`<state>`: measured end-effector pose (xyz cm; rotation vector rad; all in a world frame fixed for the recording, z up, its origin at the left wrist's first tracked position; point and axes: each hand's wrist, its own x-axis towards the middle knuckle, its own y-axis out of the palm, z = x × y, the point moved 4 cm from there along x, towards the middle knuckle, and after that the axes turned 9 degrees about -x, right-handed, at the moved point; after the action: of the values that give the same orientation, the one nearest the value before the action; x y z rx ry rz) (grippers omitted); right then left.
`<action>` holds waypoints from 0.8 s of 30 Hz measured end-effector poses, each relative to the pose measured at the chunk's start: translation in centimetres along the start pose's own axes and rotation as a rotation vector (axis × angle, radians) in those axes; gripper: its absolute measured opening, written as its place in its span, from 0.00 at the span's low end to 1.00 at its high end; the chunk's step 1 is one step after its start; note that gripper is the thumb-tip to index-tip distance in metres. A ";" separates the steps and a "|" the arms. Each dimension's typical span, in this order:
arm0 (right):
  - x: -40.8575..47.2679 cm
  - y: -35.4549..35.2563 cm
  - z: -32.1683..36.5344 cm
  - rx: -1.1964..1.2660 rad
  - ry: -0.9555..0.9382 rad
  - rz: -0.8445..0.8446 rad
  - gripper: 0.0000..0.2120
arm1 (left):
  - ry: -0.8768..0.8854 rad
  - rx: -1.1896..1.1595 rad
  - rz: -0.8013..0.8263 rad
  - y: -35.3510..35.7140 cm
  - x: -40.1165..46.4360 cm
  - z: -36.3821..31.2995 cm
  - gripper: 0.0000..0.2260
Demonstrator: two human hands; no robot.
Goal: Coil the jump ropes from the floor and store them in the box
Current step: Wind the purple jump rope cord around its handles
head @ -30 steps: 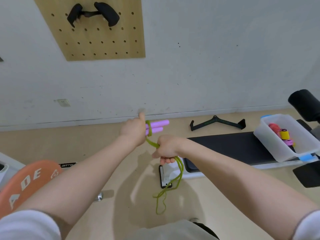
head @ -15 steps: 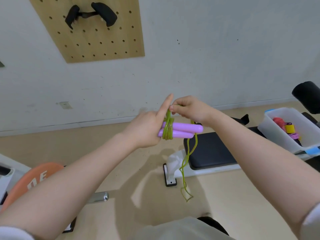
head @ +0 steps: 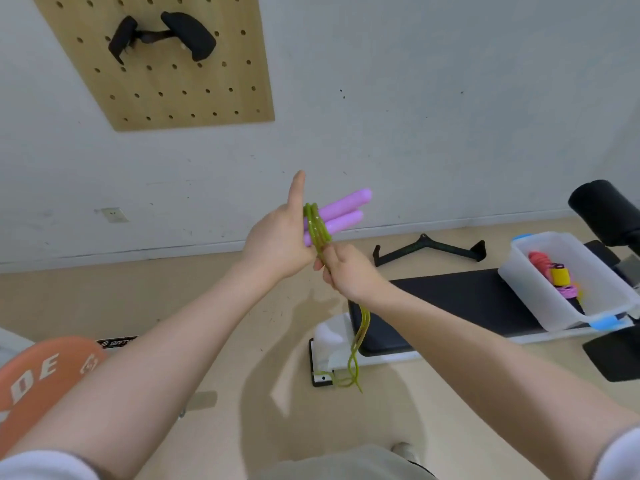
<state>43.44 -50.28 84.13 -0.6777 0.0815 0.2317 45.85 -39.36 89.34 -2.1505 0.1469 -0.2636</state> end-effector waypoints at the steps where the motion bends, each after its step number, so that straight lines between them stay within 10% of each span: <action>1: -0.2 -0.4 0.0 -0.114 -0.031 0.057 0.14 | -0.037 0.069 0.000 0.5 0.6 0.5 0.41; 9: -0.9 -5.2 -0.2 -0.552 -0.257 0.307 0.16 | -0.062 0.479 0.164 5.9 3.1 0.4 0.40; 24: 3.6 -13.7 -5.9 -0.022 -0.157 0.186 0.12 | 0.290 0.000 0.405 6.9 2.2 -8.6 0.49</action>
<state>50.24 -63.60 87.36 -0.6716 -0.0090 0.4646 45.80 -50.58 88.58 -2.0185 0.7382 -0.3352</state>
